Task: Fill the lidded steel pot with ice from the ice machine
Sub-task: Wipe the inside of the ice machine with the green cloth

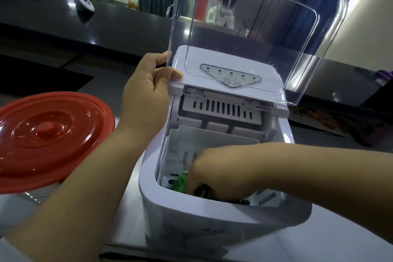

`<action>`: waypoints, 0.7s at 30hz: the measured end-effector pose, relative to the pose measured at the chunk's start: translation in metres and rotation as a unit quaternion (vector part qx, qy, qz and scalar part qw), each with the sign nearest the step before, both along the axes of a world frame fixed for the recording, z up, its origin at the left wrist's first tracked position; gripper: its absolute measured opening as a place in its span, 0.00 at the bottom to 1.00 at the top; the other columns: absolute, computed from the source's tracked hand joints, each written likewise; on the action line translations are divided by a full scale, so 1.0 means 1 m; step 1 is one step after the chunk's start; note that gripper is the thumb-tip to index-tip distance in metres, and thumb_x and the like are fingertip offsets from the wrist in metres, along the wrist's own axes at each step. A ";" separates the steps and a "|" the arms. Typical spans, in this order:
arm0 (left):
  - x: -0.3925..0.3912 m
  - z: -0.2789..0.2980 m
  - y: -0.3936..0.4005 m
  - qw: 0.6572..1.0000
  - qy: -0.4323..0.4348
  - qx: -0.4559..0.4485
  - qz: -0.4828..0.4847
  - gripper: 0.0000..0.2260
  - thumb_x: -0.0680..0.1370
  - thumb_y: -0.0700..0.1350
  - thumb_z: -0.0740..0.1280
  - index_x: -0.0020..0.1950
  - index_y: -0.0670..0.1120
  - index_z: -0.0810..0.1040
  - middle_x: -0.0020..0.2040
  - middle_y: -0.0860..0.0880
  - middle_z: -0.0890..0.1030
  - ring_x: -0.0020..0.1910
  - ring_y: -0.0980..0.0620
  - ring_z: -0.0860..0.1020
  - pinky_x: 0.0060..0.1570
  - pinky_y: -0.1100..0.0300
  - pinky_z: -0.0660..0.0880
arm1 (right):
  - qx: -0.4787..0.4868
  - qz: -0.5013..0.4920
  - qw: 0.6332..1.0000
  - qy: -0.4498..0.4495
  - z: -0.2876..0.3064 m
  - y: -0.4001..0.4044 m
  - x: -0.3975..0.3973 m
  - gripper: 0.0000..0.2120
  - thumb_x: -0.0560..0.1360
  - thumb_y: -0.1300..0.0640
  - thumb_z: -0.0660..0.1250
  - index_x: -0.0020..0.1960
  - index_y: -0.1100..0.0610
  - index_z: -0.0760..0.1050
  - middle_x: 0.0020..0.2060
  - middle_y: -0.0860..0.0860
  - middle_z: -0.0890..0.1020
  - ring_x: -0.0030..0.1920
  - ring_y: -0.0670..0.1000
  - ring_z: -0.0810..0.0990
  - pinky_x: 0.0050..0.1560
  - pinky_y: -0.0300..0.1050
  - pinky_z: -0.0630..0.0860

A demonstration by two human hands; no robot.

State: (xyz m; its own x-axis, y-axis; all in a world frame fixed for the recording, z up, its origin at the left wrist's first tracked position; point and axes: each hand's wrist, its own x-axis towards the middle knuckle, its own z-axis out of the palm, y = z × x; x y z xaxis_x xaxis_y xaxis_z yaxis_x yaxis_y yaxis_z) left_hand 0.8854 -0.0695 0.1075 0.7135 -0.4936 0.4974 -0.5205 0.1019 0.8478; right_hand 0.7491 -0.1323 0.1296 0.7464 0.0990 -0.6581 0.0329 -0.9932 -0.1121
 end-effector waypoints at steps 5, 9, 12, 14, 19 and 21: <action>-0.002 0.001 0.002 1.000 -0.008 0.000 -0.015 0.09 0.82 0.43 0.57 0.58 0.55 0.70 0.45 0.57 0.81 0.43 0.56 0.78 0.39 0.74 0.72 | -0.054 -0.022 0.997 0.059 0.009 -0.005 -0.010 0.18 0.73 0.70 0.60 0.58 0.57 0.78 0.49 0.54 0.80 0.38 0.51 0.71 0.29 0.36 0.65; -0.001 0.000 0.002 1.000 -0.009 -0.009 -0.016 0.08 0.82 0.44 0.57 0.58 0.55 0.70 0.45 0.56 0.81 0.37 0.61 0.77 0.35 0.74 0.71 | -0.112 0.007 0.988 0.105 0.010 -0.003 -0.014 0.11 0.73 0.71 0.60 0.50 0.64 0.78 0.35 0.55 0.74 0.28 0.48 0.62 0.24 0.27 0.66; -0.001 -0.001 0.001 1.000 -0.010 -0.015 -0.021 0.08 0.82 0.44 0.57 0.58 0.54 0.71 0.45 0.56 0.81 0.39 0.63 0.77 0.36 0.74 0.71 | -0.125 0.014 0.987 0.100 0.013 0.000 -0.015 0.12 0.72 0.70 0.61 0.34 0.58 0.69 0.29 0.50 0.67 0.27 0.48 0.62 0.24 0.24 0.64; 0.000 -0.002 0.000 0.999 -0.005 -0.022 -0.023 0.08 0.82 0.44 0.57 0.58 0.53 0.71 0.45 0.55 0.81 0.43 0.60 0.78 0.39 0.73 0.72 | -0.117 0.000 0.992 0.056 0.015 -0.002 -0.015 0.10 0.72 0.70 0.62 0.37 0.57 0.72 0.28 0.47 0.68 0.27 0.47 0.64 0.21 0.28 0.63; 0.000 -0.002 -0.001 0.999 -0.006 -0.028 -0.015 0.08 0.81 0.44 0.58 0.58 0.54 0.72 0.44 0.56 0.81 0.44 0.54 0.79 0.41 0.69 0.73 | -0.058 -0.021 0.992 -0.111 0.016 -0.001 -0.015 0.19 0.75 0.66 0.63 0.60 0.49 0.78 0.51 0.46 0.81 0.47 0.49 0.78 0.49 0.44 0.77; 0.000 -0.002 -0.001 1.000 -0.011 -0.025 -0.013 0.08 0.82 0.44 0.57 0.58 0.53 0.72 0.44 0.56 0.81 0.42 0.56 0.78 0.38 0.72 0.72 | -0.051 -0.003 0.994 -0.102 0.010 0.001 -0.015 0.17 0.75 0.66 0.64 0.59 0.50 0.78 0.51 0.47 0.81 0.47 0.50 0.78 0.48 0.45 0.76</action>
State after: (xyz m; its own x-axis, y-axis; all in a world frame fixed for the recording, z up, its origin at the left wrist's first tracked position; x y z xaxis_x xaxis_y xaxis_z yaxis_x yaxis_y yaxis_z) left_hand 0.8854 -0.0704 0.1050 0.6891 -0.4861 0.5374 -0.5351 0.1587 0.8297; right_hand 0.7345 -0.1313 0.1392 0.8655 0.0349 -0.4997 0.0385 -0.9993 -0.0030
